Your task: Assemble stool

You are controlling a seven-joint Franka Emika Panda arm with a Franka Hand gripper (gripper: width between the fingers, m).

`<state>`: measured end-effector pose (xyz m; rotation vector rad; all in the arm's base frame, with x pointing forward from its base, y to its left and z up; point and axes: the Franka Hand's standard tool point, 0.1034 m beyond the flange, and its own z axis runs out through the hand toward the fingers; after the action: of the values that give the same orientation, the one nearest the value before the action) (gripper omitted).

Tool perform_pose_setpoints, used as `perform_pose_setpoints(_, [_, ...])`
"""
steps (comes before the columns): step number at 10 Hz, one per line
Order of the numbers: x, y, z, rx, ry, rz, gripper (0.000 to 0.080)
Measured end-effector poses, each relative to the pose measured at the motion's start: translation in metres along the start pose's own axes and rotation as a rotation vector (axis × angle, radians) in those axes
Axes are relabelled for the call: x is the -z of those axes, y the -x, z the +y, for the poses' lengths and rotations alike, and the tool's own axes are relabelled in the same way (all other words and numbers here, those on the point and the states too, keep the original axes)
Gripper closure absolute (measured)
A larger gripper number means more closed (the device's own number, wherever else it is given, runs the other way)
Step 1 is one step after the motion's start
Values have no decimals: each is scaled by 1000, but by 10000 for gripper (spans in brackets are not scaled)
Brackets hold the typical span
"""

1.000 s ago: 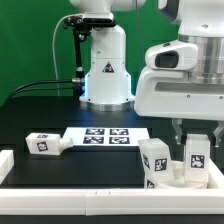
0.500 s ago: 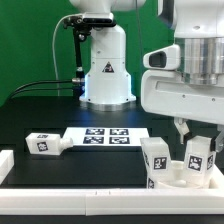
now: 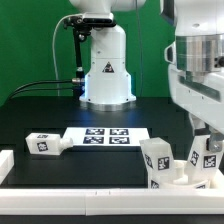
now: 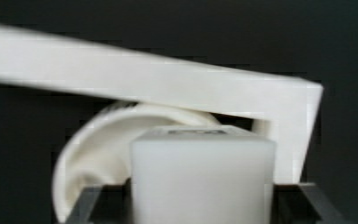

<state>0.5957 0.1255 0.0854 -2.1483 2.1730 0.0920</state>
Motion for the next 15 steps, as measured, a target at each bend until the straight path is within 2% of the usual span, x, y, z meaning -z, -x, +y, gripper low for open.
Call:
perform_pose_setpoints(2, [-1,1,0,-171,-5,1,466])
perform_pose_setpoints(3, [-2,2,5,-172,20,1,466])
perform_pose_setpoints(6, [-4,3,6,-350,23,-7,466])
perform_pose_setpoints(8, [-4,5,3,-461,-2,-32,466])
perform_pose_setpoints(13, [-6,6,5,-425,-14,-33,466])
perform_pose_setpoints(14, [-6,6,6,-410,-13,-32,287])
perform_pose_setpoints(15, [-6,6,8,-299,1,-32,287])
